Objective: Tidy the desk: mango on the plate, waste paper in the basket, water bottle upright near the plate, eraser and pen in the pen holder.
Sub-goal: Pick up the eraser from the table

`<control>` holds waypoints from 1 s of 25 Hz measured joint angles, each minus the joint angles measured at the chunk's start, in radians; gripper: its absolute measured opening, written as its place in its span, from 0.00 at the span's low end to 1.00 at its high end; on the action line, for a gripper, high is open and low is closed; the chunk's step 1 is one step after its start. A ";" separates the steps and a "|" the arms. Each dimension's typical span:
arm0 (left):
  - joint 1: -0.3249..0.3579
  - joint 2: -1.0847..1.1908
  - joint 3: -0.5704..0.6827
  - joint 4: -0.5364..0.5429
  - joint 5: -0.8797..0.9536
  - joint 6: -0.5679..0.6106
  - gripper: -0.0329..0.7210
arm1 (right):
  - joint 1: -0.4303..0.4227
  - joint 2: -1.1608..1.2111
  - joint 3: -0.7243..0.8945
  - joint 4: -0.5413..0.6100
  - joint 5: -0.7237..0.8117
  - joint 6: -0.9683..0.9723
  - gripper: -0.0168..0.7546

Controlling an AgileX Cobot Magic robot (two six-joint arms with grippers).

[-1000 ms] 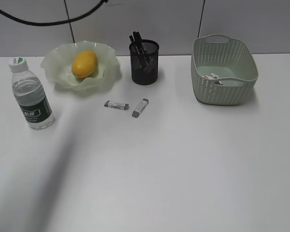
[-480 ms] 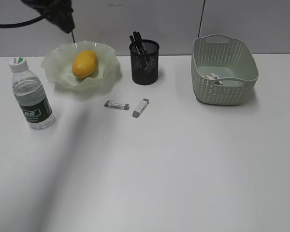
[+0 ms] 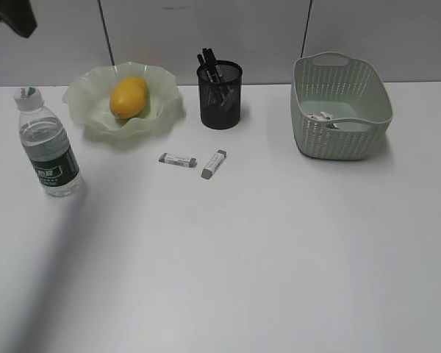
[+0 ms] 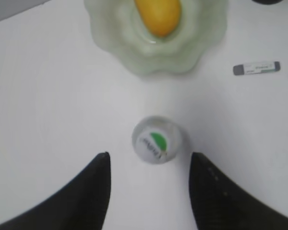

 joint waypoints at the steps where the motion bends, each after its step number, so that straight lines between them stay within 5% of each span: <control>1: 0.018 -0.032 0.034 0.000 0.000 -0.004 0.58 | 0.009 0.037 -0.010 0.017 -0.025 0.010 0.53; 10: 0.164 -0.358 0.416 0.004 0.005 -0.010 0.58 | 0.109 0.468 -0.209 0.038 -0.065 0.000 0.57; 16: 0.170 -0.601 0.604 -0.010 0.006 -0.013 0.57 | 0.171 0.821 -0.463 0.039 -0.068 -0.118 0.57; 25: 0.170 -0.951 0.851 -0.049 0.007 -0.022 0.57 | 0.441 1.306 -0.886 0.028 -0.026 -0.197 0.57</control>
